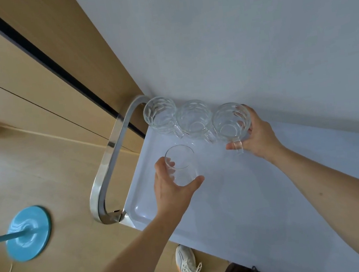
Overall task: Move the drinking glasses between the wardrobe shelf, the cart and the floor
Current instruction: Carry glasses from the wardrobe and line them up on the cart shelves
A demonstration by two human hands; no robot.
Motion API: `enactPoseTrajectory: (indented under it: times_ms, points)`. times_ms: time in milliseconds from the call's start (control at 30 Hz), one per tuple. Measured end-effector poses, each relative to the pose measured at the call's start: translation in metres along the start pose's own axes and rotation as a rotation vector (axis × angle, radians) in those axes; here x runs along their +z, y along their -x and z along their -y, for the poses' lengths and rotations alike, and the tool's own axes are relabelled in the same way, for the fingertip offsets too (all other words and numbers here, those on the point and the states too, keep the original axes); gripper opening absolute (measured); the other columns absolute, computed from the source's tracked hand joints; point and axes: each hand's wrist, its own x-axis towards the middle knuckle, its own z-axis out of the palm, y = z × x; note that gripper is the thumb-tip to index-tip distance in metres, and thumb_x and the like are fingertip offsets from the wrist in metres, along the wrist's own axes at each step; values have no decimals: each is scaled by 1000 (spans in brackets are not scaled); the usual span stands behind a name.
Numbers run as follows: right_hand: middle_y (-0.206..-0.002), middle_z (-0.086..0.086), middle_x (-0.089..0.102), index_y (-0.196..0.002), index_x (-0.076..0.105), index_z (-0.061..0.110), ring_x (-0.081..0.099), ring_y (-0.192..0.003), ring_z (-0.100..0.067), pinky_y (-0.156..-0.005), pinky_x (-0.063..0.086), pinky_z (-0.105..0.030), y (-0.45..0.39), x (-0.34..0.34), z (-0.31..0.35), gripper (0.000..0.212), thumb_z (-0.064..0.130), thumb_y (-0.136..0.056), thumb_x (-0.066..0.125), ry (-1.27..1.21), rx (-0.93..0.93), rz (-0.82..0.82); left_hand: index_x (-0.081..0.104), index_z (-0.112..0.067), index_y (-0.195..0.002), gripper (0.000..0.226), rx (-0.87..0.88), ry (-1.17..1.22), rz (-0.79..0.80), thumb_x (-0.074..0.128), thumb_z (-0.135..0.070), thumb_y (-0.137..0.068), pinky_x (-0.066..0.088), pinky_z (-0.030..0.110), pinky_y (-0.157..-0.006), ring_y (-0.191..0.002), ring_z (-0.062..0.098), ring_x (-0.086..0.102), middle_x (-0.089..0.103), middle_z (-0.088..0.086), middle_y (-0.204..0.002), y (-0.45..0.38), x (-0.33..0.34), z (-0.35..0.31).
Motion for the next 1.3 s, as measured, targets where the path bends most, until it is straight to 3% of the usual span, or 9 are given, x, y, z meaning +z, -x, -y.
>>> enactPoseTrajectory:
  times_ms: [167,267,500,633,767,967,1300]
  points:
    - [-130,15,59,-152,30,44,58,-114,-3,-89,42,-7,3,-3,0,126,23,-51,102,45,32,3,33,-45,-118,86,29,-22,13,96,-44,-59,43,16,-81,-107,3,54,51,-20,-116,-2,-2,-3]
    - [-131,11,58,-153,32,40,59,-114,-10,-94,44,-18,6,-5,1,123,21,-54,101,68,54,-9,34,-43,-120,87,38,-29,17,96,-44,-60,46,22,-85,-107,6,55,51,-18,-117,-2,-3,-4]
    - [-138,-1,58,-146,50,26,59,-114,-22,-92,49,-29,32,-10,-7,84,10,-73,89,148,153,-141,34,-43,-122,87,88,-29,62,95,-46,-60,45,22,-83,-109,8,55,49,-21,-117,0,-12,0]
    - [-142,-7,56,-147,49,24,56,-122,-25,-102,48,-36,67,-2,-7,79,9,-78,84,210,228,-200,35,-40,-122,86,136,-9,82,95,-45,-60,49,29,-90,-110,10,55,47,-21,-115,5,-22,9]
    - [-145,-6,54,-149,47,24,52,-131,-27,-109,42,-39,114,17,-3,78,20,-80,83,305,309,-230,36,-40,-121,84,199,21,117,94,-46,-60,49,32,-92,-110,8,55,47,-20,-115,13,-38,21]
    - [-153,-5,47,-151,44,20,43,-141,-25,-113,31,-31,179,61,6,76,26,-84,80,471,318,-233,38,-34,-127,87,260,40,170,94,-46,-62,51,37,-94,-111,12,56,51,-9,-117,29,-64,55]
    - [-155,-4,44,-153,41,22,40,-141,-29,-114,31,-37,267,143,10,71,33,-90,73,542,338,-196,39,-37,-128,86,211,37,281,93,-45,-62,50,36,-96,-112,10,56,54,-13,-119,69,-102,115]
